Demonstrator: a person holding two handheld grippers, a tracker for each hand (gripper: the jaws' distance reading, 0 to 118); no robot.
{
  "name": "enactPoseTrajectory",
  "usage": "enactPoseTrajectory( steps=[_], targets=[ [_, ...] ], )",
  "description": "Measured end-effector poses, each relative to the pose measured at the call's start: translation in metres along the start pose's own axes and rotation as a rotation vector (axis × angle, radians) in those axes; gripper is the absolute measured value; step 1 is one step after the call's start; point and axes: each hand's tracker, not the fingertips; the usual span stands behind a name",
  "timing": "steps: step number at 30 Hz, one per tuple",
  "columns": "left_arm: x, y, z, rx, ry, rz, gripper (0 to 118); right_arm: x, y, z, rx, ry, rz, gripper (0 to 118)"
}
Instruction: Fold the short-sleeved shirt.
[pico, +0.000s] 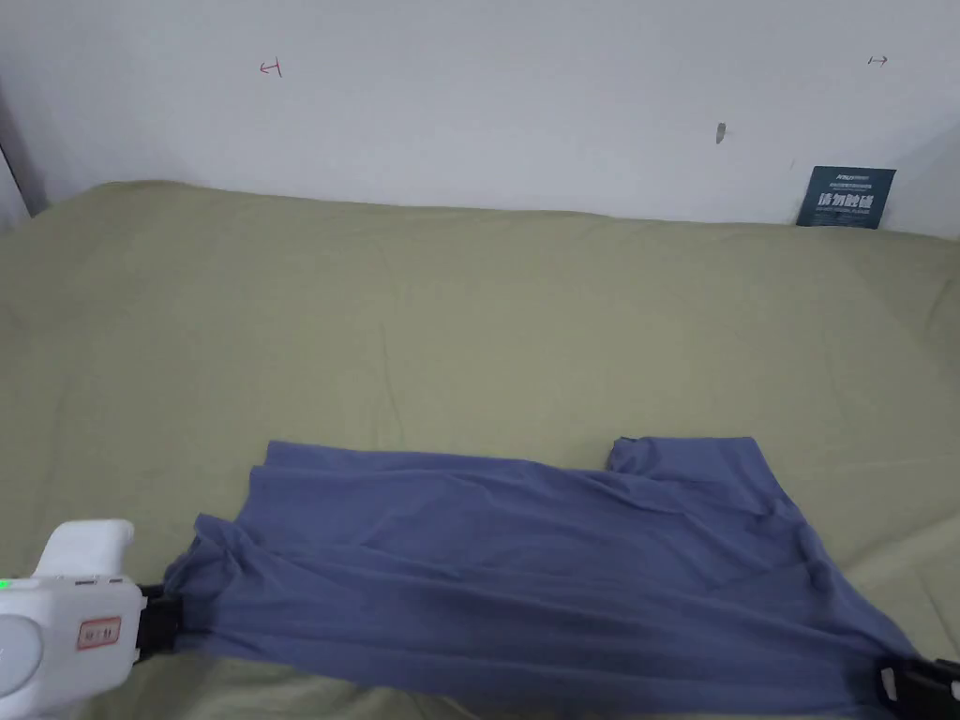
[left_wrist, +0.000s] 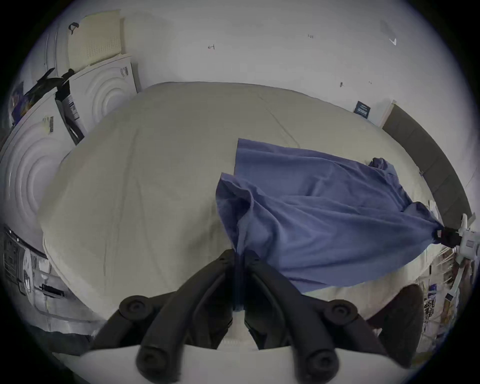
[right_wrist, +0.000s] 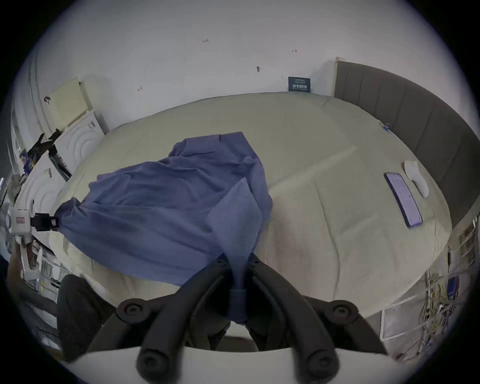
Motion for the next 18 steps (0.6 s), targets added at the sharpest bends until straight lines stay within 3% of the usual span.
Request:
enactPoseTrajectory(
  steps=[6,7,8,9,10,11,12,15,16,17,18],
  targets=[
    [-0.012,-0.036,-0.001,-0.044,-0.025,0.041,7,0.001,-0.038,0.004,-0.043,0.019,-0.026,7],
    [-0.012,-0.039,-0.002,-0.032,-0.045,0.047,8,0.001,-0.040,0.002,-0.044,0.026,-0.036,11],
    [-0.012,-0.040,-0.004,-0.032,-0.043,0.046,16,0.002,-0.042,0.000,-0.049,0.031,-0.049,32],
    [-0.012,-0.040,-0.004,-0.025,-0.050,0.044,51,0.000,-0.041,-0.001,-0.060,0.022,-0.064,86],
    [-0.011,-0.038,-0.004,-0.025,-0.037,0.035,88,-0.001,-0.039,-0.003,-0.070,0.016,-0.069,118],
    [-0.016,-0.035,-0.007,-0.019,0.016,0.009,108,0.000,-0.035,0.005,-0.064,-0.008,-0.071,112],
    [-0.015,-0.031,-0.002,0.016,0.035,-0.008,108,0.001,-0.031,0.014,-0.013,0.017,-0.063,106],
    [-0.009,-0.012,0.016,0.083,0.035,-0.023,107,0.001,-0.009,0.018,0.031,-0.020,-0.054,104],
    [-0.006,-0.005,0.018,0.110,0.036,-0.022,103,0.005,-0.009,0.006,0.050,-0.026,-0.045,97],
    [-0.004,0.003,0.017,0.117,0.025,-0.026,93,0.003,-0.002,0.003,0.065,-0.032,-0.034,77],
    [-0.002,0.013,0.013,0.123,0.014,-0.033,57,0.000,0.003,0.000,0.095,-0.039,-0.017,29]
  ],
)
